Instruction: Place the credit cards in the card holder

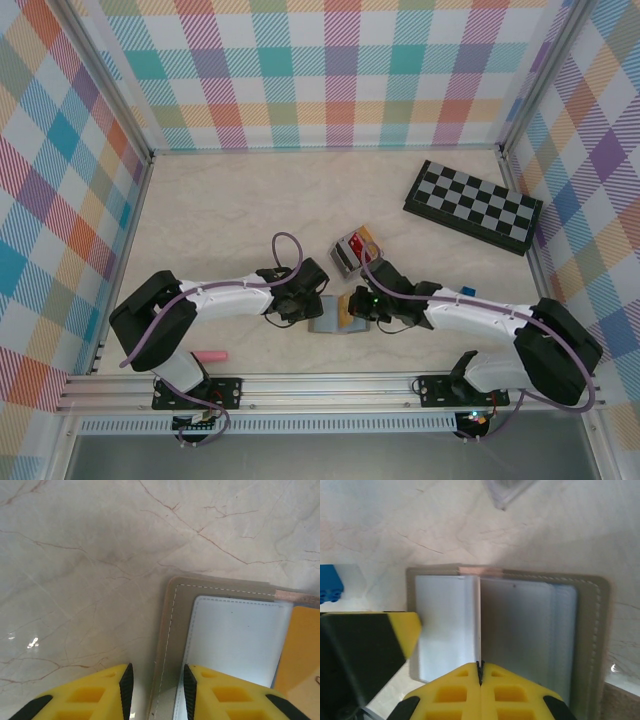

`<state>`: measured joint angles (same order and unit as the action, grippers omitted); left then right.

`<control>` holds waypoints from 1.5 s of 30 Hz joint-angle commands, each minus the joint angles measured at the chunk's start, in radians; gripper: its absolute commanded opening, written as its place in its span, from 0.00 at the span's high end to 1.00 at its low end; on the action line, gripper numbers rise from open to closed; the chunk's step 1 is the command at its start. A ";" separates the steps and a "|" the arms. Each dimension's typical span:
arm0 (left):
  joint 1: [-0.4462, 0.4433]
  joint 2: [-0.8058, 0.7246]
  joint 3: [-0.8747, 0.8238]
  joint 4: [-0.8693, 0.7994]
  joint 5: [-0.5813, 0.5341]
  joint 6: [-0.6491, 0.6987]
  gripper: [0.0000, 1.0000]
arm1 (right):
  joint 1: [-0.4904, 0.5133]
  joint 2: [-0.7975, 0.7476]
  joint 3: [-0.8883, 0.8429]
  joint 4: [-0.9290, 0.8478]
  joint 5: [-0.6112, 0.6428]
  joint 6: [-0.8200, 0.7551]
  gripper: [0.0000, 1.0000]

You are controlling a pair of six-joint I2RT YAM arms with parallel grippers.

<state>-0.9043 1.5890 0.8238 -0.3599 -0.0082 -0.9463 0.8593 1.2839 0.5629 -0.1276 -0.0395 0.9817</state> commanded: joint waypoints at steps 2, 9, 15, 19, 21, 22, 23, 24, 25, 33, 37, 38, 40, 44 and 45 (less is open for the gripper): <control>0.008 0.012 0.004 -0.008 0.023 0.007 0.66 | 0.010 0.013 -0.063 0.142 -0.021 0.054 1.00; 0.007 0.023 -0.006 -0.004 0.025 0.003 0.68 | 0.009 0.016 -0.152 0.267 -0.029 0.112 1.00; 0.007 0.023 -0.011 -0.013 0.015 0.002 0.71 | 0.008 -0.013 -0.191 0.332 -0.036 0.155 1.00; 0.008 0.032 -0.017 -0.007 0.017 0.003 0.72 | 0.006 -0.025 -0.193 0.352 -0.037 0.164 1.00; 0.007 0.040 -0.017 -0.006 0.019 0.005 0.73 | 0.006 -0.019 -0.191 0.364 -0.045 0.166 1.00; 0.007 0.041 -0.018 -0.004 0.020 0.005 0.73 | 0.006 -0.013 -0.189 0.372 -0.049 0.161 1.00; 0.007 0.044 -0.018 -0.002 0.022 0.004 0.73 | 0.006 -0.004 -0.190 0.380 -0.055 0.157 1.00; 0.007 0.046 -0.017 -0.002 0.021 0.005 0.73 | 0.007 0.002 -0.190 0.384 -0.056 0.155 1.00; 0.007 0.048 -0.017 0.000 0.024 0.005 0.73 | 0.006 0.010 -0.195 0.396 -0.061 0.156 1.00; 0.007 0.045 -0.016 -0.005 0.022 0.004 0.73 | 0.009 0.077 -0.209 0.414 -0.094 0.119 1.00; 0.007 0.037 -0.019 -0.012 0.014 0.003 0.73 | 0.011 0.037 -0.234 0.395 -0.070 0.138 1.00; 0.007 0.038 -0.023 -0.008 0.015 -0.001 0.73 | 0.011 0.044 -0.236 0.420 -0.090 0.135 1.00; 0.007 0.045 -0.021 0.001 0.018 -0.001 0.73 | 0.013 0.073 -0.190 0.351 -0.103 0.079 1.00; 0.007 0.052 -0.006 -0.021 0.020 0.007 0.75 | -0.008 0.053 -0.163 0.252 -0.029 0.010 1.00; 0.006 0.047 -0.011 -0.021 0.017 0.005 0.75 | -0.018 0.033 -0.165 0.230 -0.018 0.003 1.00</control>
<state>-0.9005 1.5951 0.8238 -0.3641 -0.0090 -0.9466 0.8551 1.3376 0.3904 0.2344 -0.0978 1.0546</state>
